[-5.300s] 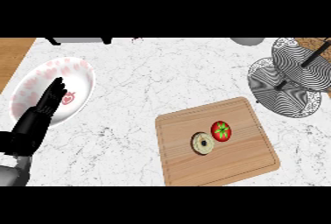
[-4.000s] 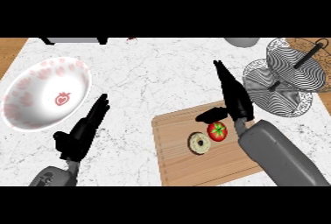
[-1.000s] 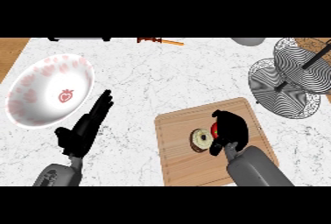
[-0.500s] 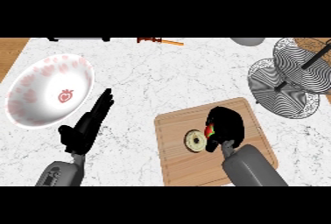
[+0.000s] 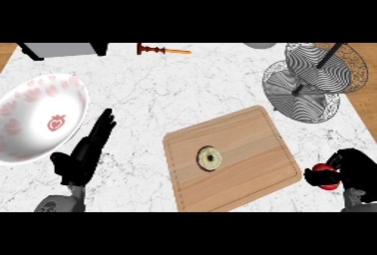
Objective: Pick the tomato from the cutting board and place it in the tiered basket
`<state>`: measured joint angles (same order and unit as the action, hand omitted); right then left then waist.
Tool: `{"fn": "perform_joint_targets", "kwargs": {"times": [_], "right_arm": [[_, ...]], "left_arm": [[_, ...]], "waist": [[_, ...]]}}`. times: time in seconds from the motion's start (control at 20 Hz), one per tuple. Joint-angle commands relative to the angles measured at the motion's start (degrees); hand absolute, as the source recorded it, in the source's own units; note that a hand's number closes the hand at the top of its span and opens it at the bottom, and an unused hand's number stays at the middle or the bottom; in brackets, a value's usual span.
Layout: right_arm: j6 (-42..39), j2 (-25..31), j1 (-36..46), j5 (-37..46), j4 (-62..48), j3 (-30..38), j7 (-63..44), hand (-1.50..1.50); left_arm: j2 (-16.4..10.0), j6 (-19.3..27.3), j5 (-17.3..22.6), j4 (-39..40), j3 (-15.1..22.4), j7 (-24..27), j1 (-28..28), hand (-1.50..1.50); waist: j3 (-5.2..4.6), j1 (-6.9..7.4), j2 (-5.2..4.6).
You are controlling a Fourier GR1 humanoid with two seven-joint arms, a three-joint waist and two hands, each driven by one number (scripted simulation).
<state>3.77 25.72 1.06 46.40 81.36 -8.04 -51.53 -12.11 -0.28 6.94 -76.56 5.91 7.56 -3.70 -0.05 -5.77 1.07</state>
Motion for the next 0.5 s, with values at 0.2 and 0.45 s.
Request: {"fn": "perform_joint_targets", "kwargs": {"times": [0.2,0.45], "right_arm": [[9.70,7.77,-16.90,-11.21,18.34,19.30,5.47,1.50],[14.45,5.87,-21.50,-16.34,31.51,26.47,10.41,1.50]], "left_arm": [[-0.45,-1.35,1.07,-1.29,-0.23,-1.03,1.33,0.00],[1.13,-0.10,-0.74,-2.48,1.60,-1.32,0.26,0.00]], "waist": [[-0.05,0.39,0.07],[0.00,2.21,-0.34]]}}
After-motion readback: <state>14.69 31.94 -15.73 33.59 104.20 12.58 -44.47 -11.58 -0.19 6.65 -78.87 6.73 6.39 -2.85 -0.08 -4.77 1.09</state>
